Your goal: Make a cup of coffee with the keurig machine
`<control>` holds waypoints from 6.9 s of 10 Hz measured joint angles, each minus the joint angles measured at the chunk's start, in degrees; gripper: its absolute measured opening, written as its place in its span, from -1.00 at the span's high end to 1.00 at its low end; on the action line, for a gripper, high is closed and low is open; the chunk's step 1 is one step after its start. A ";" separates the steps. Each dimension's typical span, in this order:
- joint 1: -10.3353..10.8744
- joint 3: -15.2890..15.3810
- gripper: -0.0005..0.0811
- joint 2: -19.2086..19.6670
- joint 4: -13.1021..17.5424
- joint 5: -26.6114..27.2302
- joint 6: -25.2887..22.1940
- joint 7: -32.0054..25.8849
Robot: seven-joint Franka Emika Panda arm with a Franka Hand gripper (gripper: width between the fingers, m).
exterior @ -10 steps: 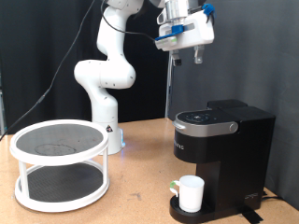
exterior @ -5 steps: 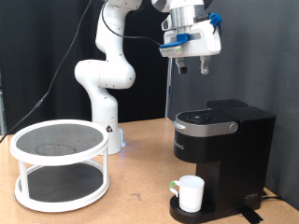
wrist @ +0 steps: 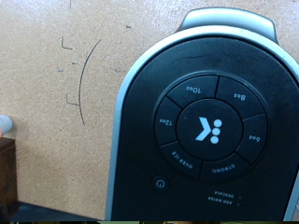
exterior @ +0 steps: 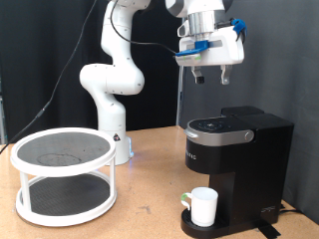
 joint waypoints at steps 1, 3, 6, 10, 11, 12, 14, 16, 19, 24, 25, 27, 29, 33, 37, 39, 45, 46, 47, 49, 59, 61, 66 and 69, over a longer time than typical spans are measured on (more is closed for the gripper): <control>-0.02 0.49 -0.81 0.35 -0.14 -1.25 0.10 0.94; -0.03 1.11 -0.81 1.29 -0.82 -2.20 1.34 1.69; -0.02 1.25 -0.81 1.84 -2.63 -2.29 3.16 1.68; 0.06 1.68 0.23 2.64 -5.94 -2.17 7.48 1.68; 0.06 1.85 0.23 2.98 -6.69 -2.15 8.89 1.68; 0.06 2.01 0.68 3.26 -7.35 -2.15 10.02 1.68; 0.06 2.57 0.89 4.07 -8.24 -2.20 11.55 1.68; 0.05 3.18 0.98 4.76 -9.10 -2.33 13.18 1.70; 0.06 4.32 0.99 5.81 -9.77 -2.38 14.58 1.84; 0.06 5.41 0.99 6.66 -9.93 -2.28 14.21 1.90; 0.06 5.46 0.99 6.66 -9.77 -2.14 13.54 1.90; 0.07 5.48 0.99 6.65 -9.40 -1.95 11.67 1.90; 0.07 5.45 0.99 6.54 -9.36 -1.44 10.90 1.90; -0.53 4.37 0.99 6.57 -8.81 -0.04 6.77 4.12; -1.64 3.02 0.99 8.07 -7.61 1.78 3.60 4.94; -2.17 2.94 0.99 9.58 -6.39 1.71 2.80 5.02; -1.80 4.24 0.99 10.47 -5.51 0.86 3.15 2.20; -1.69 4.42 0.99 10.47 -5.43 0.87 2.79 2.19; -1.69 4.54 0.99 10.53 -5.16 0.87 1.64 2.30; -1.83 4.53 0.99 11.90 -3.32 1.02 -3.89 3.08; -2.19 4.03 0.99 16.52 0.50 1.09 -9.33 4.10; -2.18 4.04 0.99 16.52 0.53 0.93 -9.27 4.44; -2.18 4.04 0.99 16.52 0.53 -0.23 -7.43 5.71; -2.19 4.00 0.99 16.55 0.50 -0.24 -7.42 5.71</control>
